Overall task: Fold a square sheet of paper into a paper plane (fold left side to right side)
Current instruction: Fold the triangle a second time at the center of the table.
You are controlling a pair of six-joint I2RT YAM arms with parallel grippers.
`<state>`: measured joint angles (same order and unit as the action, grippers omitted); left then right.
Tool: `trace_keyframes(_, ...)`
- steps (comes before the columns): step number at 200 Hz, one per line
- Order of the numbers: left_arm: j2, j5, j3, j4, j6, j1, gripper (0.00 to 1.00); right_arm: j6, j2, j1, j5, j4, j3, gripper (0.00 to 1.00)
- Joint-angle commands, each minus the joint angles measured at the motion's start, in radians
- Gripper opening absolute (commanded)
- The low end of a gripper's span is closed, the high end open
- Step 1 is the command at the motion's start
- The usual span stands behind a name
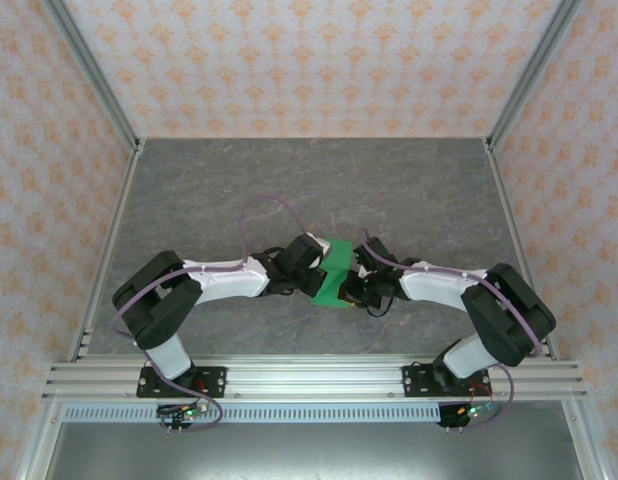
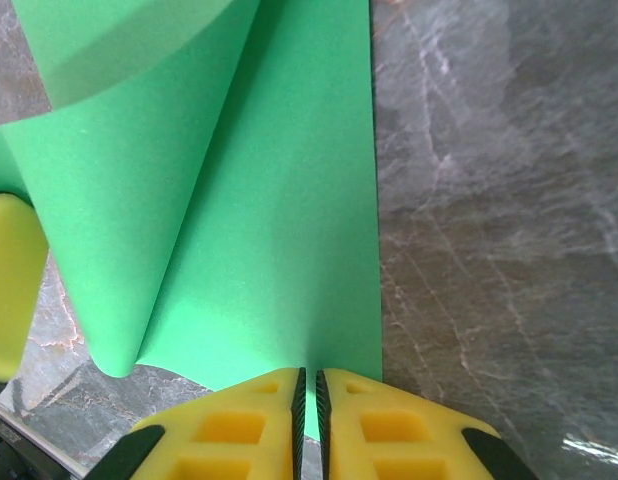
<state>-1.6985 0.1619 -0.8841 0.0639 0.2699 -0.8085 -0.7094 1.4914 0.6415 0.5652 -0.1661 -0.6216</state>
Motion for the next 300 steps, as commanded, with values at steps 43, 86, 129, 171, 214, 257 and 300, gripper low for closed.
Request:
trace_keyframes(43, -0.035, -0.045, -0.029, 0.034, -0.022, 0.009, 0.0, 0.016, 0.026, 0.011, -0.041, -0.061, -0.006, 0.16)
trace_keyframes(86, -0.044, -0.053, -0.034, 0.033, -0.023, 0.009, 0.0, 0.017, 0.028, 0.011, -0.04, -0.064, -0.006, 0.16)
trace_keyframes(129, -0.054, -0.061, -0.039, 0.034, -0.023, 0.009, 0.0, 0.019, 0.032, 0.011, -0.04, -0.067, -0.005, 0.16)
trace_keyframes(171, -0.061, -0.067, -0.043, 0.033, -0.017, 0.009, 0.0, 0.021, 0.032, 0.011, -0.042, -0.067, -0.007, 0.16)
trace_keyframes(214, -0.061, -0.075, -0.04, 0.039, -0.02, 0.008, 0.0, 0.021, 0.041, 0.011, -0.042, -0.07, -0.01, 0.16)
trace_keyframes(257, -0.062, -0.072, -0.041, 0.041, -0.022, 0.008, 0.0, 0.025, 0.049, 0.012, -0.042, -0.07, -0.015, 0.16)
trace_keyframes(300, -0.072, -0.068, -0.041, 0.04, -0.022, 0.009, 0.0, 0.027, 0.05, 0.012, -0.04, -0.07, -0.015, 0.16)
